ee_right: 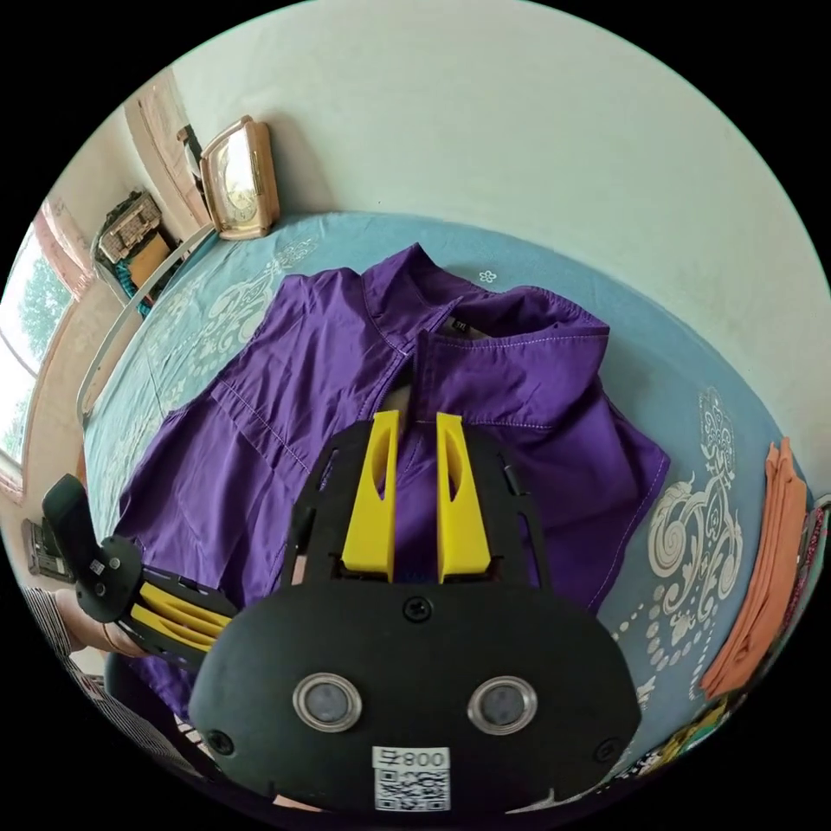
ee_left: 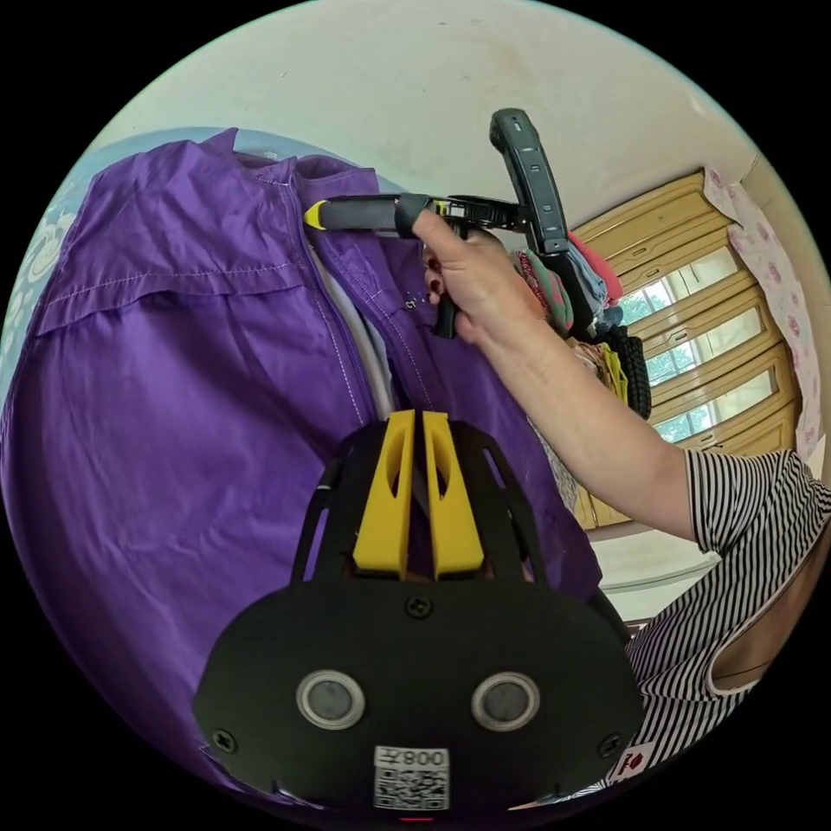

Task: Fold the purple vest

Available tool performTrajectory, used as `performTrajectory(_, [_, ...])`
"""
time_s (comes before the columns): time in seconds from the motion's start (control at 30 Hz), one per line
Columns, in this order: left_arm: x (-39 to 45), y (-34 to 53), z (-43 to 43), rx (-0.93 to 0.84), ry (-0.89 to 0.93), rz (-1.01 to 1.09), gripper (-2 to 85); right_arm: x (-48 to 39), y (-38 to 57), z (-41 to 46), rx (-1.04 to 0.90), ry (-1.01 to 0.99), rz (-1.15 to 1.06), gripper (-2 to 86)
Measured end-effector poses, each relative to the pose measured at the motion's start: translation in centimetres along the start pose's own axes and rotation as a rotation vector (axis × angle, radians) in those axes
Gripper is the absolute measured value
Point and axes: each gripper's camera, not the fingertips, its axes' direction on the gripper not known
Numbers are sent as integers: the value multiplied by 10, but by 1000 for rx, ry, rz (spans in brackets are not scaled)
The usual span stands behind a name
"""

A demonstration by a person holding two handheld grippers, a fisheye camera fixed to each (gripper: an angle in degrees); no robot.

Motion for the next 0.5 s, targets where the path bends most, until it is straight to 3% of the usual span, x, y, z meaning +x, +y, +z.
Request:
performTrajectory(0.2, [24, 13, -17, 5, -12, 12, 14, -15, -9, 21, -29, 139, -72, 54])
performTrajectory(0.37, [43, 27, -38, 29, 3, 13, 11, 7, -7, 17, -10, 58, -18, 36])
performTrajectory(0.5, [67, 41, -67, 82, 18, 29, 9, 36, -4, -6, 113, -88, 75, 32])
